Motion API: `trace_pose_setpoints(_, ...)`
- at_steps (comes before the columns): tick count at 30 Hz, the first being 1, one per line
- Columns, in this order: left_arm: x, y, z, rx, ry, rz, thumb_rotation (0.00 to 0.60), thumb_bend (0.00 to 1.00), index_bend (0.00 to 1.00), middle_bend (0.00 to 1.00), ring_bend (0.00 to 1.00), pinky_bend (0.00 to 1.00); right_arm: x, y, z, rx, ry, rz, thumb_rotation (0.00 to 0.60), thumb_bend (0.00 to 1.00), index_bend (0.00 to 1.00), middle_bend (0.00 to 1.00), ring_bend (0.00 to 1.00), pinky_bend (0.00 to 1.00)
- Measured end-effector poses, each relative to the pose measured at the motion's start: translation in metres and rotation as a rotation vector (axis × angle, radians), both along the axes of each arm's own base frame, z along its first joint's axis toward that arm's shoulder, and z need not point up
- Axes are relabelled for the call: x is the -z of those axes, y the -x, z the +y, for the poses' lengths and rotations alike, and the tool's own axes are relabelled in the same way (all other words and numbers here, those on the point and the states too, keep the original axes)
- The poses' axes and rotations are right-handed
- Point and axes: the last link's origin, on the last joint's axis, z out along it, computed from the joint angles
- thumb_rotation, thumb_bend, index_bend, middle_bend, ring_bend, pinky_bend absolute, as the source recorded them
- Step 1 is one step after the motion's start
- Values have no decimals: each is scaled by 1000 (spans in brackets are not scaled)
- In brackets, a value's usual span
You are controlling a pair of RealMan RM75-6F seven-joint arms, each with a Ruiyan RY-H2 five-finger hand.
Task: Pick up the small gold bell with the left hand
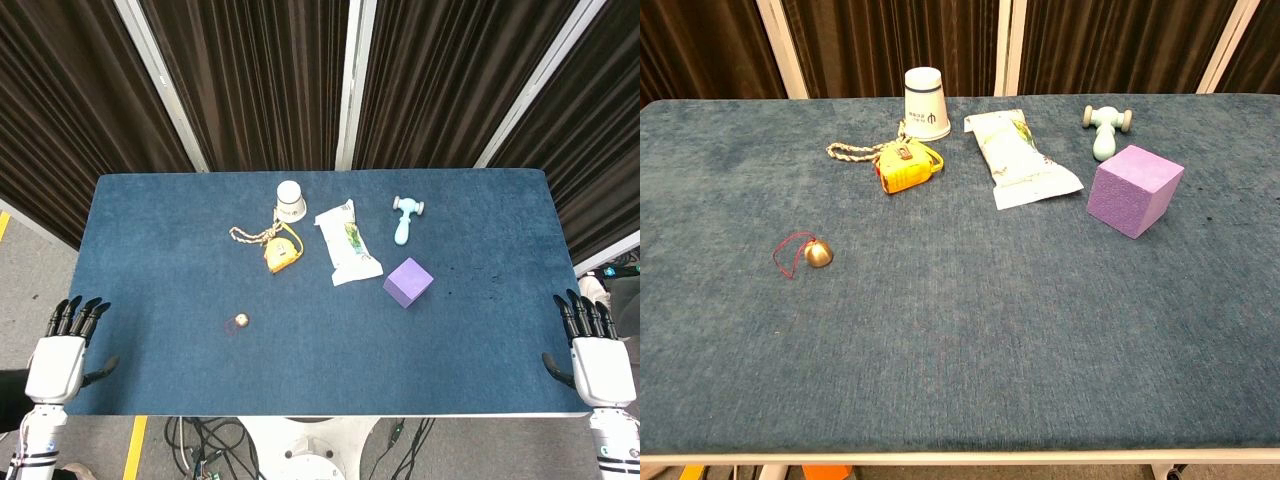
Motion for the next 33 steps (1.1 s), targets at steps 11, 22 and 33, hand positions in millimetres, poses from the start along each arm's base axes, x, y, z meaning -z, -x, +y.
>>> trace_pose_setpoints(11, 4, -7, 6, 16, 34, -37, 600, 165, 145, 110, 0, 0, -3, 3, 3, -3, 8, 1, 600, 159, 0, 0, 0, 0)
trace_pose_setpoints(22, 47, -45, 46, 117, 237, -115, 600, 171, 212, 115, 0, 0, 0, 1, 3, -3, -9, 17, 600, 159, 0, 0, 0, 0)
trace_pose_setpoints(33, 99, -79, 94, 171, 348, -118, 600, 190, 252, 125, 0, 0, -3, 6, 3, 14, -8, 16, 600, 160, 0, 0, 0, 0)
